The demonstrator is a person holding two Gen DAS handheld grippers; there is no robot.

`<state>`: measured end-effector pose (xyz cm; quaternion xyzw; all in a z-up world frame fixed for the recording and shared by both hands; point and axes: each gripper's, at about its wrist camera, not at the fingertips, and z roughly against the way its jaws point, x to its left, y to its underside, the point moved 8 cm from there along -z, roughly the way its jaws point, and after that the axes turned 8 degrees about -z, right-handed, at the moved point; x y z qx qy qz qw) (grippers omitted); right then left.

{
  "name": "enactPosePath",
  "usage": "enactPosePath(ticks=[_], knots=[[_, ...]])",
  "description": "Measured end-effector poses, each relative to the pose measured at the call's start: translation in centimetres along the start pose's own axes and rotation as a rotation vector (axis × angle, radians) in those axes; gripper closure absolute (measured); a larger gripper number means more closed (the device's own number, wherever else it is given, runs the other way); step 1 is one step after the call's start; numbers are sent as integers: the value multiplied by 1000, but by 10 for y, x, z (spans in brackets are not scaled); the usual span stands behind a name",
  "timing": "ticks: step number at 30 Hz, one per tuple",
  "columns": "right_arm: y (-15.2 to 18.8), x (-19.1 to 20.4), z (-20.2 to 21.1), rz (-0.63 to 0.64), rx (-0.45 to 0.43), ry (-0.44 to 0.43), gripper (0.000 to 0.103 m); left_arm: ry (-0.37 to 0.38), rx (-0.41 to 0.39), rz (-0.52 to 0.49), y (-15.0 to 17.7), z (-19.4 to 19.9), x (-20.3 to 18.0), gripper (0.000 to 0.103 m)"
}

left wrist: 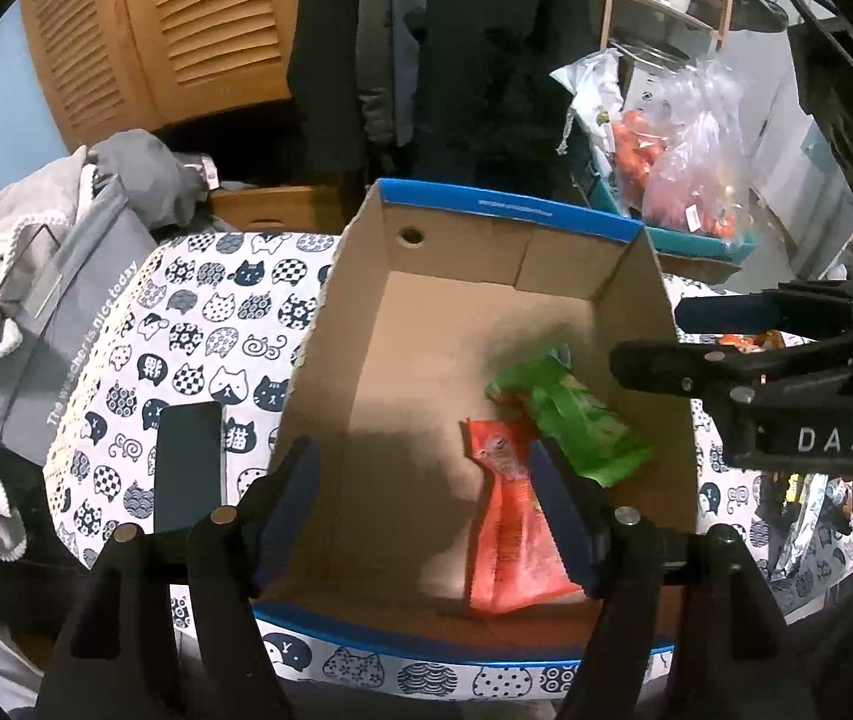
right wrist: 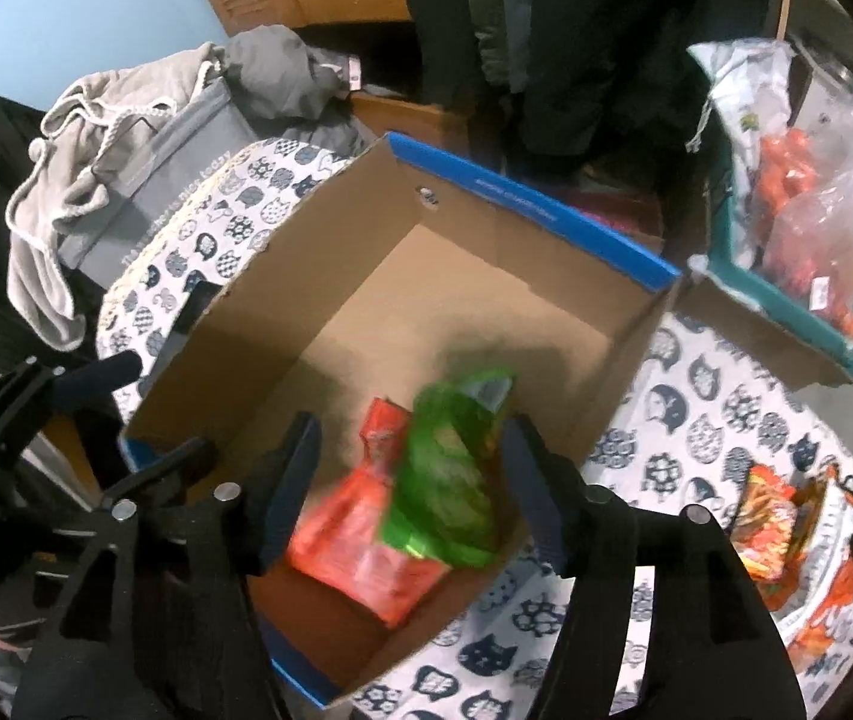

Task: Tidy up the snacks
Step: 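Release orange bag into box with left tool while right drops green bag in, then move both tools back over the snack pile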

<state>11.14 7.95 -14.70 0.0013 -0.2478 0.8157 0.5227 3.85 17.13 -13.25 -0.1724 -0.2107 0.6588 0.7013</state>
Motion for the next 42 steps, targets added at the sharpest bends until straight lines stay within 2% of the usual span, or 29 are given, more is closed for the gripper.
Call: enactPosePath(ticks=[4, 15, 21, 42], knots=[[3, -8, 12, 2, -25, 18, 30, 17, -12, -21, -5, 4, -11, 28], [27, -55, 52, -26, -76, 100, 29, 56, -19, -113, -14, 11, -59, 26], [48, -88, 71, -89, -76, 119, 25, 82, -24, -167, -20, 13, -92, 23], [128, -222, 126, -330, -80, 245, 25, 192, 32, -319, -19, 2, -208, 23]])
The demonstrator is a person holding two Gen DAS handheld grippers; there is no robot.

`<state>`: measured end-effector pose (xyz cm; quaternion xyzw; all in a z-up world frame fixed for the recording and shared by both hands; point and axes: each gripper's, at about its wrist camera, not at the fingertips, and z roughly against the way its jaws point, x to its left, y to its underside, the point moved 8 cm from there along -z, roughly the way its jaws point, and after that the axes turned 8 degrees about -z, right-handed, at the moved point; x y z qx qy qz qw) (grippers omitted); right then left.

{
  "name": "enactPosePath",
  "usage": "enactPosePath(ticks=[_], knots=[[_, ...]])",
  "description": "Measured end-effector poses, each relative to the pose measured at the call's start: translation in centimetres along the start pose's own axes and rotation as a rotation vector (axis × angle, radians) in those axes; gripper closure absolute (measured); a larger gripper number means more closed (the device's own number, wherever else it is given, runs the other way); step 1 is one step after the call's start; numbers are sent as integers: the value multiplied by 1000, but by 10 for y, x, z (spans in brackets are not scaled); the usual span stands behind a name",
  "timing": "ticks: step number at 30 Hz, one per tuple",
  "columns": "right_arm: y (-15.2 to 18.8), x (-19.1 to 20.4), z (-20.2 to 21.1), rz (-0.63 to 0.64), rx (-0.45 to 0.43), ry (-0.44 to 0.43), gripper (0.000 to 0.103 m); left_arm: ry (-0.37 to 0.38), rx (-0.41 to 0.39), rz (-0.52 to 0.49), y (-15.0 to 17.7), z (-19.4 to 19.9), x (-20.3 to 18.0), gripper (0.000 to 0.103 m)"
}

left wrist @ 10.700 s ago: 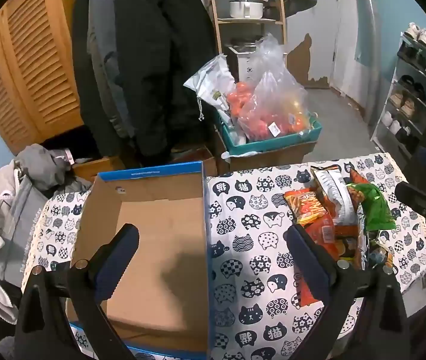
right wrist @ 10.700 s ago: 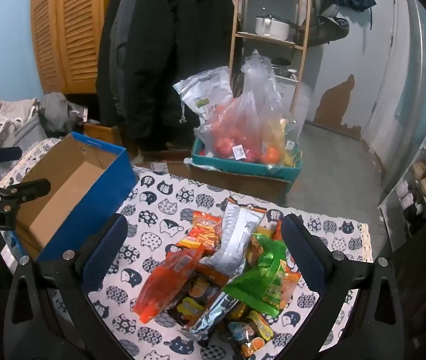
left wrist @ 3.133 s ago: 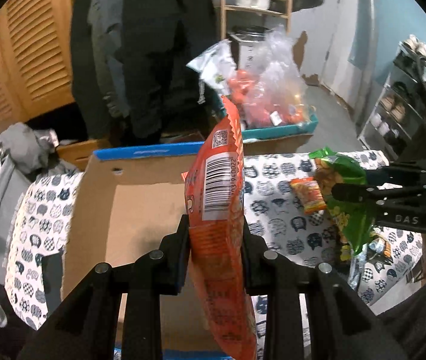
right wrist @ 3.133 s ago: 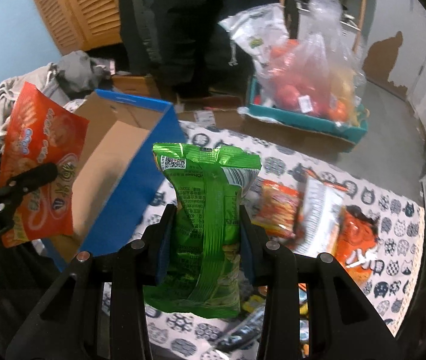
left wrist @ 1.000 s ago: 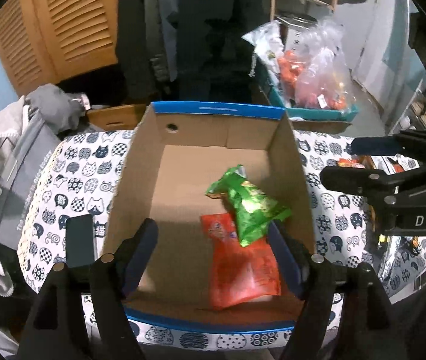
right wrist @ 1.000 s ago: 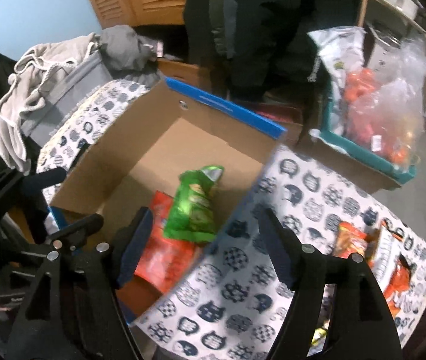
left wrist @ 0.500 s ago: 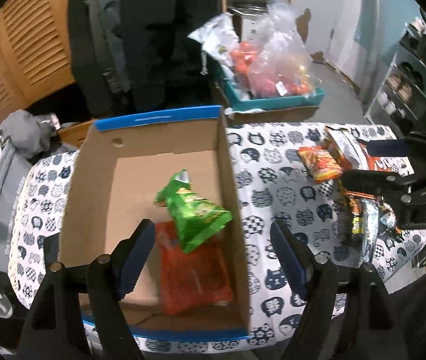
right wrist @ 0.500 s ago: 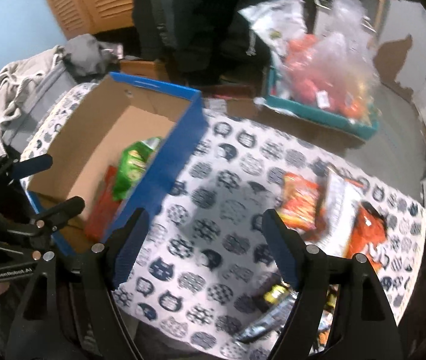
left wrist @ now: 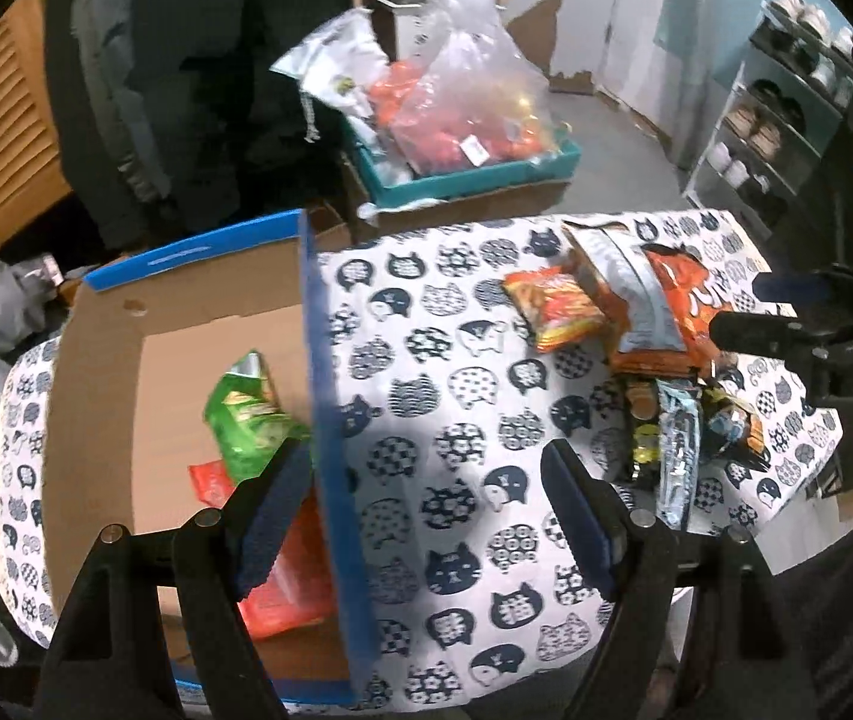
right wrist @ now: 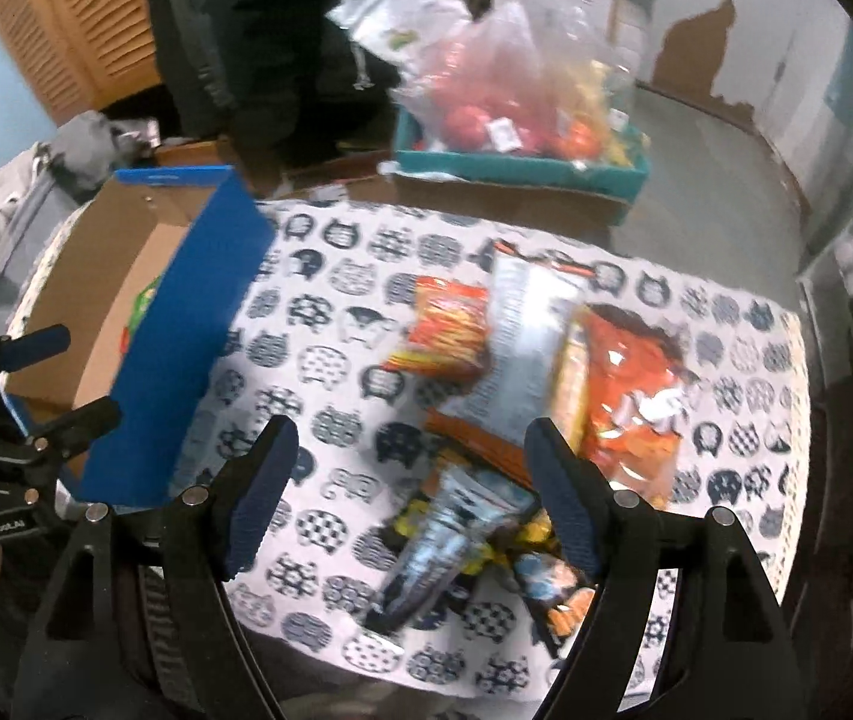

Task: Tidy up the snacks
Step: 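Move both tools back over the snack pile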

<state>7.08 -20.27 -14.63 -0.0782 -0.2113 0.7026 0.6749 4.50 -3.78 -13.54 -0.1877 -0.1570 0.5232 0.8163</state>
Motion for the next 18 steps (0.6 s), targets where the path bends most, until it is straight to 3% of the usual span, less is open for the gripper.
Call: enactPosePath(ticks=[18], knots=[[48, -104, -26, -178, 85, 115, 20, 58, 111, -97, -2, -50, -81, 23]])
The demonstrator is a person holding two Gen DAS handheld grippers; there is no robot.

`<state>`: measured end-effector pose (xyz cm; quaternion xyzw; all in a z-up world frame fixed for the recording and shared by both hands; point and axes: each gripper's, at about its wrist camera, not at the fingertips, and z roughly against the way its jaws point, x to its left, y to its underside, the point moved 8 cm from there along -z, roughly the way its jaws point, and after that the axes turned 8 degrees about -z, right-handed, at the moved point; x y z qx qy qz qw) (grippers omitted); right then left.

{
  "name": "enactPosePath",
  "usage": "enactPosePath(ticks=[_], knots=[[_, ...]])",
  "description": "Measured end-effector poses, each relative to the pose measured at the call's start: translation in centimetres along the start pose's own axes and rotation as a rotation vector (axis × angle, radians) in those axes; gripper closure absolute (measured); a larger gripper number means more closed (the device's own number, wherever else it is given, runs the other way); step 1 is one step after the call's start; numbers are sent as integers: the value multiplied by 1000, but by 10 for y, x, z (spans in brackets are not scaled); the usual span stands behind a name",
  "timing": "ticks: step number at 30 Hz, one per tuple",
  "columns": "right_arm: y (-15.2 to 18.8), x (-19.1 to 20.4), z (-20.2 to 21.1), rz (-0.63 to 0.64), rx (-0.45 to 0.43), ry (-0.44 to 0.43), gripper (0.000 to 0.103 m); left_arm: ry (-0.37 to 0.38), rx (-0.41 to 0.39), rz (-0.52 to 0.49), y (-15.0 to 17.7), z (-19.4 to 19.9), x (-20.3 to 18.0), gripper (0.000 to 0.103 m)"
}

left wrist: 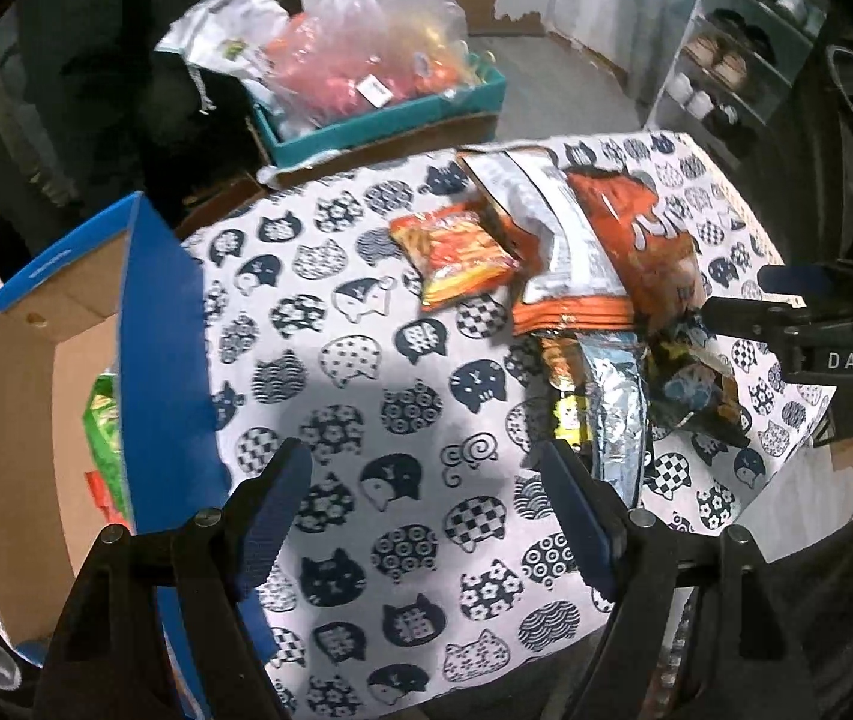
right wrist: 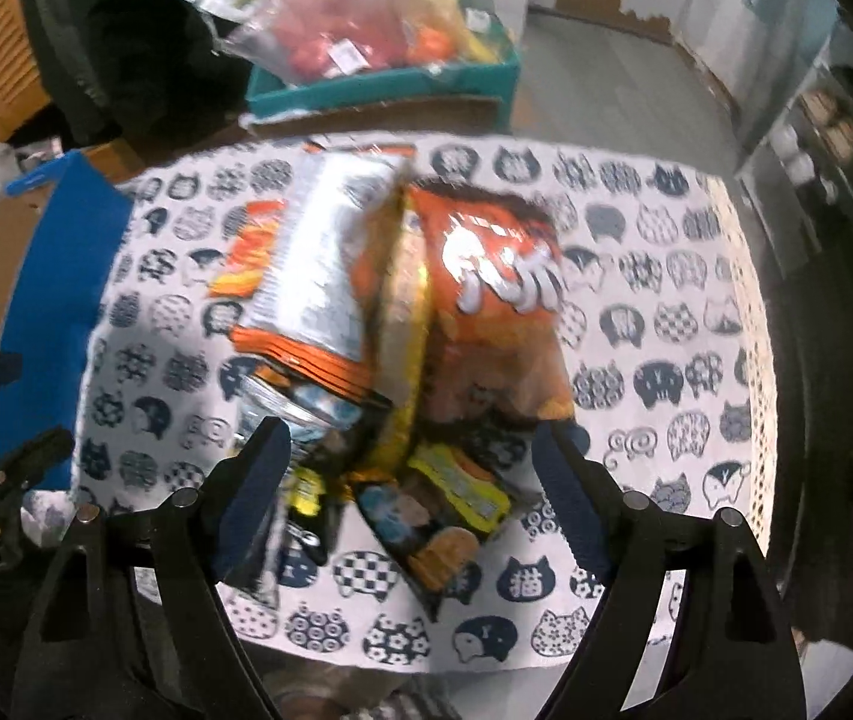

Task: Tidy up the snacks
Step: 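Move both tools back over the snack pile, then grasp silver foil bag with left tool while right grasps black-and-yellow bag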

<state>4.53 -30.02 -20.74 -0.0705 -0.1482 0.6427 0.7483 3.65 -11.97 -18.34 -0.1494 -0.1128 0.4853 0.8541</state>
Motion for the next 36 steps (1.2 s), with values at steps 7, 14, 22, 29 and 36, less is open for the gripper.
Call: enactPosePath(ticks=[7, 14, 22, 29, 36], knots=[[16, -24, -30, -74, 71, 25, 20, -10, 23, -34, -2, -18, -19, 23], [26, -39, -60, -110, 109, 79, 20, 11, 47, -34, -3, -33, -35, 23], [45, -38, -80, -76, 179, 75, 20, 43, 66, -63, 1, -40, -59, 23], [58, -50, -96, -74, 211, 73, 23, 98, 97, -30, 1, -51, -73, 23], [62, -56, -107, -26, 209, 44, 55, 138, 106, -12, 0, -60, -86, 23]])
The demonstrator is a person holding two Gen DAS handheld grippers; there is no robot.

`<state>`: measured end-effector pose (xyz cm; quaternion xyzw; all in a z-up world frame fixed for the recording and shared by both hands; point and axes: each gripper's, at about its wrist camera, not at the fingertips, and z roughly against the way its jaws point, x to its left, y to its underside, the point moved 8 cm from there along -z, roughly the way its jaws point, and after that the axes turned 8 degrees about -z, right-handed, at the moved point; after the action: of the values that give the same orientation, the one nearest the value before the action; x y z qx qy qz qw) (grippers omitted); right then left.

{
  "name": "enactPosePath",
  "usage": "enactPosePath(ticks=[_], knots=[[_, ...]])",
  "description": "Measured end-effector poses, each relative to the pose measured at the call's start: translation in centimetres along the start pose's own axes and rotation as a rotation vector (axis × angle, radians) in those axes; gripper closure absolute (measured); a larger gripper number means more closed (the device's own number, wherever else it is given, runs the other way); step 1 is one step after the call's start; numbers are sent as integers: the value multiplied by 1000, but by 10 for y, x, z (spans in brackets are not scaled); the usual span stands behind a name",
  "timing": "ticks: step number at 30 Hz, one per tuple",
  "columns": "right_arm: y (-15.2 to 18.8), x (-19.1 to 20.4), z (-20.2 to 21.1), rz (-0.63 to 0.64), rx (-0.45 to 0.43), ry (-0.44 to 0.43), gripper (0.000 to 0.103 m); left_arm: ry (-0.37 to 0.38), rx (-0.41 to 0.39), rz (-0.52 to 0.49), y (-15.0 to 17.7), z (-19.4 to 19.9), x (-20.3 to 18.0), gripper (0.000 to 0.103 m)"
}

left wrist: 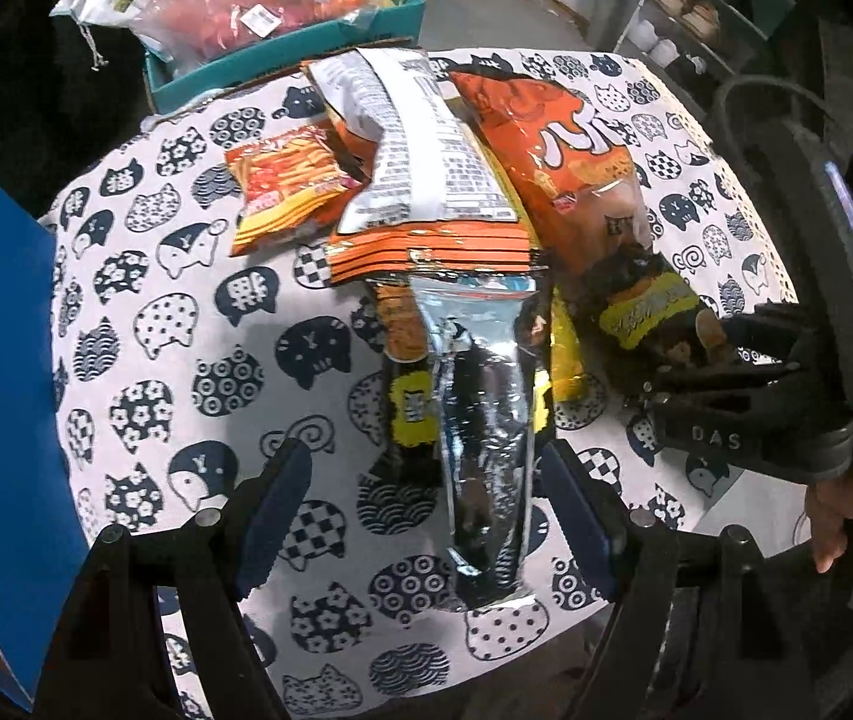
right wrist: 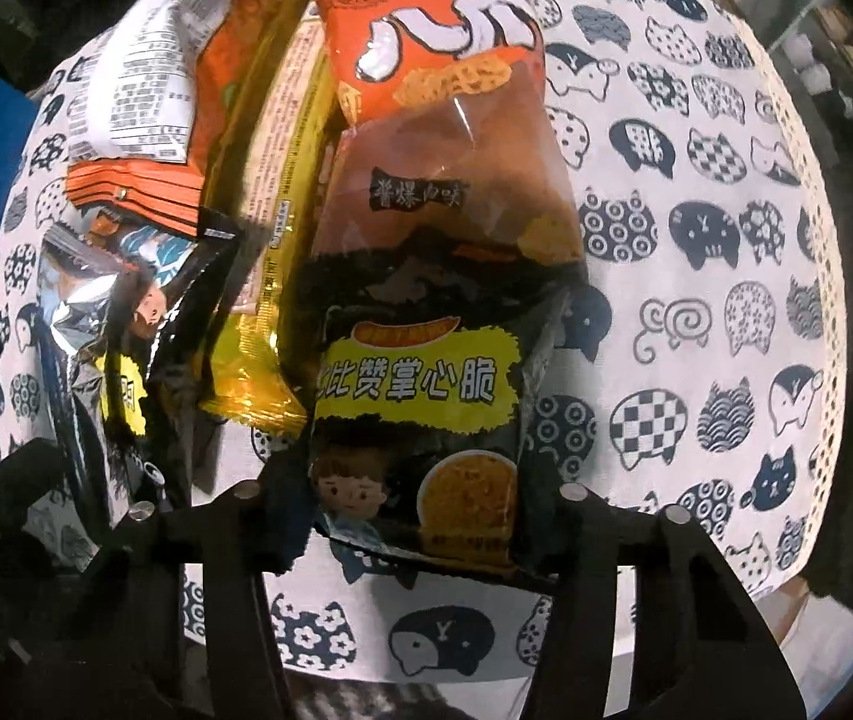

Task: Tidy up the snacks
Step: 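Grasp silver foil bag with left tool while right grasps black-and-yellow bag, then carry silver bag in left tool while right carries black bag to box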

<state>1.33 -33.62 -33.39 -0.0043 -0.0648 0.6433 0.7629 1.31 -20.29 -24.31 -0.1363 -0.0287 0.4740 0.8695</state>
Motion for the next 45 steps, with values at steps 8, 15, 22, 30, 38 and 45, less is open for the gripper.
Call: enactPosePath(ticks=[8, 15, 22, 30, 38, 45], knots=[[1, -11, 21, -19, -62, 5, 57, 9, 13, -22, 2, -17, -14, 23], [4, -11, 33, -20, -82, -13, 57, 6, 19, -48, 5, -28, -18, 65], [-8, 8, 56, 3, -102, -25, 57, 1, -7, -58, 9, -19, -11, 73], [-15, 22, 75, 36, -152, -31, 57, -51, -36, -83, 9, 0, -1, 73], [-20, 36, 92, 50, -192, -83, 57, -78, -78, -54, 8, 26, 19, 73], [-24, 59, 109, 79, -228, -114, 57, -125, -129, -32, 2, 48, 39, 73]])
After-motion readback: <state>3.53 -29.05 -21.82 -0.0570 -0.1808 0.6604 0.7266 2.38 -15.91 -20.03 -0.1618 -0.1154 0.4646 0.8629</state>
